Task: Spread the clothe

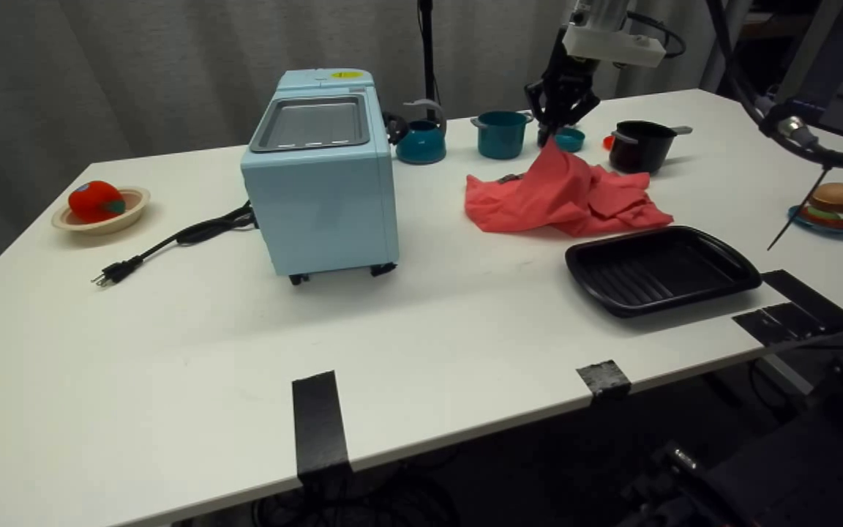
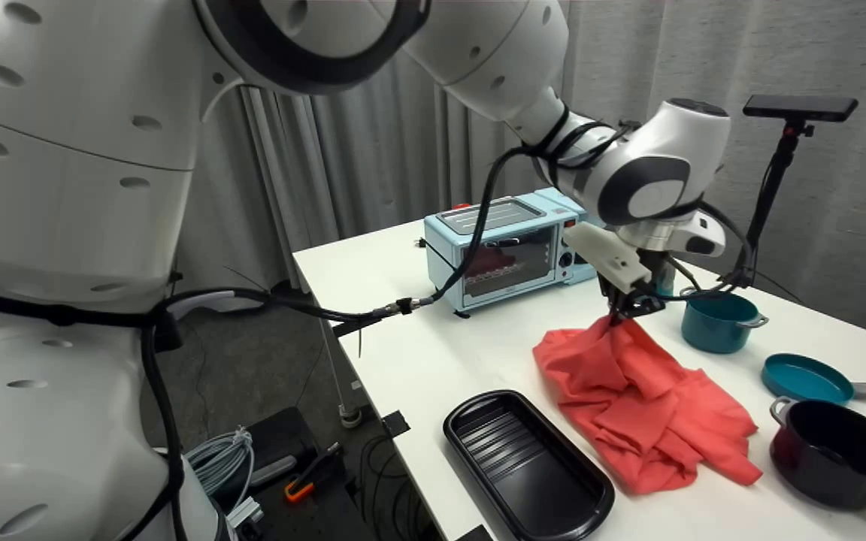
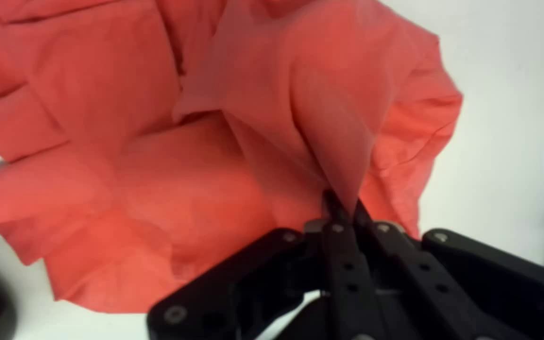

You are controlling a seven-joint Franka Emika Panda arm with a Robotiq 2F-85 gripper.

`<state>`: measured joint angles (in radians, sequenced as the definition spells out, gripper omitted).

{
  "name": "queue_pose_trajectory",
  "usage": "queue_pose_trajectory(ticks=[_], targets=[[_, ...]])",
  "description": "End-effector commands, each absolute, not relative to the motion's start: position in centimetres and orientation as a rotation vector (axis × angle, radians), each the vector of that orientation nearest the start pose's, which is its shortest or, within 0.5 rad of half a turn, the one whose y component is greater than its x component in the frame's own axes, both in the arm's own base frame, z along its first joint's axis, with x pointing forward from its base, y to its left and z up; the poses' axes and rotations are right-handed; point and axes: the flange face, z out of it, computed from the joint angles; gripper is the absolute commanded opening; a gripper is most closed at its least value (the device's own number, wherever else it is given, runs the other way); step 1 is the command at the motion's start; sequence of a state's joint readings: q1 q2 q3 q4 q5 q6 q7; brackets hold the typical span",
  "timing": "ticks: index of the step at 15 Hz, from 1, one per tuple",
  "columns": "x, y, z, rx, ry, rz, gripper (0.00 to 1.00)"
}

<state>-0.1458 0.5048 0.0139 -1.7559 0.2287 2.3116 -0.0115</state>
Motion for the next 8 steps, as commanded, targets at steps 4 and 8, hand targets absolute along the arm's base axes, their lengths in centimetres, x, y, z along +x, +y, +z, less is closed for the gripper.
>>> queue_pose_trajectory(ticks=[4,8], targets=[[60.9,1.2,31.1,-2.929,-0.079,-0.208,0.01],[58.8,5.0,30.3,-2.902,-0.285,-0.142,0.01]])
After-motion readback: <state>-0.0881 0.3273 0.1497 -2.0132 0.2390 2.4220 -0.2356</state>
